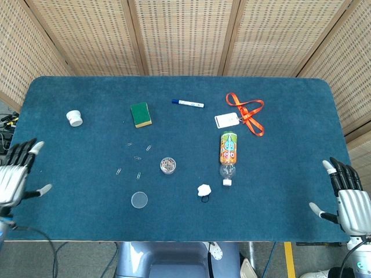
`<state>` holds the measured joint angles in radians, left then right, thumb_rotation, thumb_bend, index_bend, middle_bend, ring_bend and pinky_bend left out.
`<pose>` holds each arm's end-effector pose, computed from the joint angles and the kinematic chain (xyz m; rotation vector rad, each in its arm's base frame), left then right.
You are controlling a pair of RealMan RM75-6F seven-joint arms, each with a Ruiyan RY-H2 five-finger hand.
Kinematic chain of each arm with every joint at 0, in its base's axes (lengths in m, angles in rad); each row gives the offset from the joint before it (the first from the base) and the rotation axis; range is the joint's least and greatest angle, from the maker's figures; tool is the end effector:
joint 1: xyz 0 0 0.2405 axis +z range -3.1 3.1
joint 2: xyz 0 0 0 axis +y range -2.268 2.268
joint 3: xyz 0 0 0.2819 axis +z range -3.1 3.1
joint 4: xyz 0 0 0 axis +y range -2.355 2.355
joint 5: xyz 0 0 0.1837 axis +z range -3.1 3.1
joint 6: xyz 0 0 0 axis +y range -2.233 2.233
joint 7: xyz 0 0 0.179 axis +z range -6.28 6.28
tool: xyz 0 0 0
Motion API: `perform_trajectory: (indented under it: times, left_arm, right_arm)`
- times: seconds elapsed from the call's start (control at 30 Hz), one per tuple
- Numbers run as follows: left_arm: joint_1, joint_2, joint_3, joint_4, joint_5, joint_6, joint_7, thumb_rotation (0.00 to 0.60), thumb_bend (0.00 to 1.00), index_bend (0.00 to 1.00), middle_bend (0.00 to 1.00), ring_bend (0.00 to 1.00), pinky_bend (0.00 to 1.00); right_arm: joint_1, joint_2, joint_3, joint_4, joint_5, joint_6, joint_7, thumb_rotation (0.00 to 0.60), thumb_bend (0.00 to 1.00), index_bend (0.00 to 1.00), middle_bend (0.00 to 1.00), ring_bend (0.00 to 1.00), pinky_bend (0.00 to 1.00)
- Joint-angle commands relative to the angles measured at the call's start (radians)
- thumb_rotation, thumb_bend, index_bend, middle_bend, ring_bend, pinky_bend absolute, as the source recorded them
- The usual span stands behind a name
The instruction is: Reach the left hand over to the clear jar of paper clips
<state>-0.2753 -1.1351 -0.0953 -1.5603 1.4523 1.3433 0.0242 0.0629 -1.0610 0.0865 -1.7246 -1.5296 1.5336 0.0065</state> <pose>-0.2971 0.2852 0.1821 -1.5132 -0.8283 -0.9260 -0.2986 -0.2136 0.2163 1.3377 -0.8863 1.0107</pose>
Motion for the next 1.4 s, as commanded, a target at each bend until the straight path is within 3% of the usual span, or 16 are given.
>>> perform_trajectory:
  times: [0.03,0.2,0.3,0.47,0.73,1.4]
  left_arm:
    - [-0.130,-0.070,-0.050,0.066,-0.021,-0.160,0.035,0.600,0.01,0.11,0.00,0.00,0.00]
    - [-0.265,-0.156,-0.081,0.159,-0.049,-0.322,0.064,0.600,0.12,0.31,0.00,0.00,0.00]
    - [-0.313,-0.213,-0.092,0.211,-0.063,-0.366,0.085,0.600,0.15,0.37,0.00,0.00,0.00]
    - [-0.411,-0.331,-0.091,0.316,-0.077,-0.465,0.140,0.600,0.20,0.39,0.00,0.00,0.00]
    - [-0.498,-0.452,-0.082,0.413,-0.123,-0.546,0.251,0.600,0.36,0.44,0.00,0.00,0.00]
    - [-0.551,-0.571,-0.076,0.526,-0.229,-0.592,0.293,0.600,0.36,0.47,0.00,0.00,0.00]
  right_arm:
    - [0.008,0.007,-0.005,-0.007,0.008,-0.027,0.018,0.600,0.00,0.00,0.00,0.00,0.00]
    - [0.018,0.006,0.001,-0.002,0.037,-0.052,0.014,0.600,0.00,0.00,0.00,0.00,0.00]
    - [0.021,0.005,0.006,0.002,0.053,-0.060,0.014,0.600,0.00,0.00,0.00,0.00,0.00]
    - [0.028,0.003,0.014,0.012,0.078,-0.079,0.022,0.600,0.00,0.00,0.00,0.00,0.00]
    - [0.040,-0.010,0.015,0.035,0.095,-0.106,0.021,0.600,0.00,0.00,0.00,0.00,0.00]
    - [0.045,-0.017,0.017,0.049,0.107,-0.116,0.039,0.600,0.00,0.00,0.00,0.00,0.00]
